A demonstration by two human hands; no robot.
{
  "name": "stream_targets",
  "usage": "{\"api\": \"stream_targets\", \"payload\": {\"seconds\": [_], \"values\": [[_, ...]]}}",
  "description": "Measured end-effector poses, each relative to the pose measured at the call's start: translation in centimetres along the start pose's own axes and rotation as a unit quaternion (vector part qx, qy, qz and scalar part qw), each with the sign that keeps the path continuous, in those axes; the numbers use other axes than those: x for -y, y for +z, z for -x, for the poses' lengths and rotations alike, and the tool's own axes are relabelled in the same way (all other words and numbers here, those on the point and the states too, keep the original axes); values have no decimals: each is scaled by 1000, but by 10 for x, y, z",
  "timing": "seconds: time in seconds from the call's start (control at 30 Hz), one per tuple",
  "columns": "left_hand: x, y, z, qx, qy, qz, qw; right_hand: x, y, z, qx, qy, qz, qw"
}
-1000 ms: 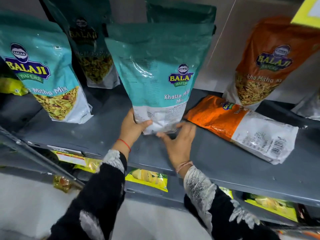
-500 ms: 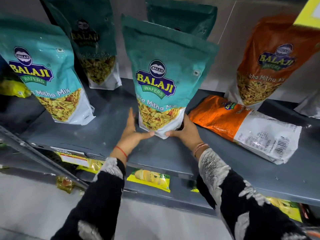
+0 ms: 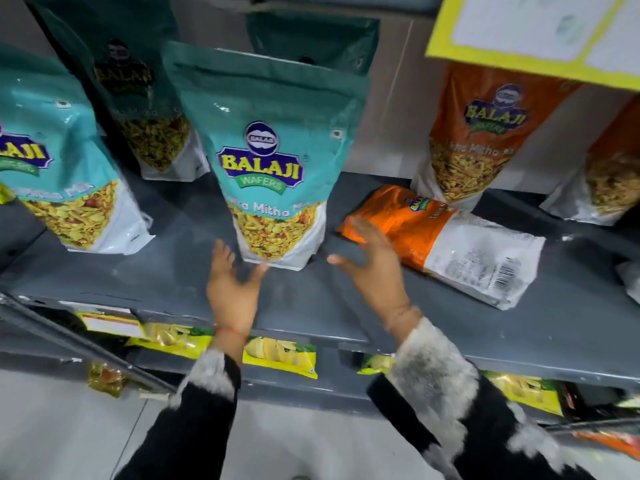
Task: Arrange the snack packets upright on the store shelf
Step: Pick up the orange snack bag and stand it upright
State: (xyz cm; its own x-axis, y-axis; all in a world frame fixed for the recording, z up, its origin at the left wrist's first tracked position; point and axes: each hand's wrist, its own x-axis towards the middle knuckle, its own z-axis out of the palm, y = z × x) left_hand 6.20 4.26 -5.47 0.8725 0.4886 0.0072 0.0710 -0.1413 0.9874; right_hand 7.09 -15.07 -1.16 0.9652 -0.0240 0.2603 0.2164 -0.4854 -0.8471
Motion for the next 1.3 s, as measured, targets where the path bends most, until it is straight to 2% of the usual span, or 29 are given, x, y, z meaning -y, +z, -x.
{"api": "stream_targets", "payload": {"seconds": [0.07, 0.1, 0.17, 0.23, 0.3, 0.33, 0.43, 0.57, 0.63, 0.67, 0.77, 0.9, 0.97, 1.07, 1.17, 1.3], "values": [[-11, 16, 42, -72, 32, 50, 996, -7, -63, -2, -76, -57, 98, 991], [-18, 30, 63, -52, 39, 65, 996, -16, -99, -9, -93, -49, 151, 983], [-36, 73, 104, 69, -11, 93, 993, -32, -167, -32, -49, 37, 287, 956], [-55, 121, 132, 209, -155, 129, 957, -52, -209, -50, 66, 116, 341, 931], [-74, 161, 144, 287, -295, 167, 896, -66, -222, -58, 118, 163, 271, 941], [-81, 177, 147, 301, -322, 174, 881, -75, -225, -62, 121, 168, 231, 951], [-86, 209, 151, 265, -334, 190, 884, -93, -226, -68, 151, 209, 114, 959], [-80, 209, 163, 232, -330, 194, 894, -106, -230, -48, 271, 296, -127, 907], [-75, 201, 169, 251, -313, 178, 899, -105, -231, -32, 317, 294, -138, 891], [-73, 195, 171, 263, -294, 170, 903, -105, -232, -23, 317, 279, -116, 899], [-73, 175, 182, 312, -220, 145, 913, -107, -231, 4, 236, 220, -98, 941], [-85, 166, 174, 319, -80, 122, 936, -105, -231, 26, 133, 135, -151, 970], [-97, 172, 156, 324, -6, 100, 941, -103, -231, 21, 65, 97, -171, 978], [-106, 192, 114, 318, 57, 18, 946, -107, -223, 4, -15, 70, -201, 977], [-99, 215, 78, 338, 84, -36, 937, -118, -208, -7, -74, 57, -180, 979], [-75, 225, 60, 363, 68, -57, 928, -135, -192, -6, -107, 63, -175, 977]]}}
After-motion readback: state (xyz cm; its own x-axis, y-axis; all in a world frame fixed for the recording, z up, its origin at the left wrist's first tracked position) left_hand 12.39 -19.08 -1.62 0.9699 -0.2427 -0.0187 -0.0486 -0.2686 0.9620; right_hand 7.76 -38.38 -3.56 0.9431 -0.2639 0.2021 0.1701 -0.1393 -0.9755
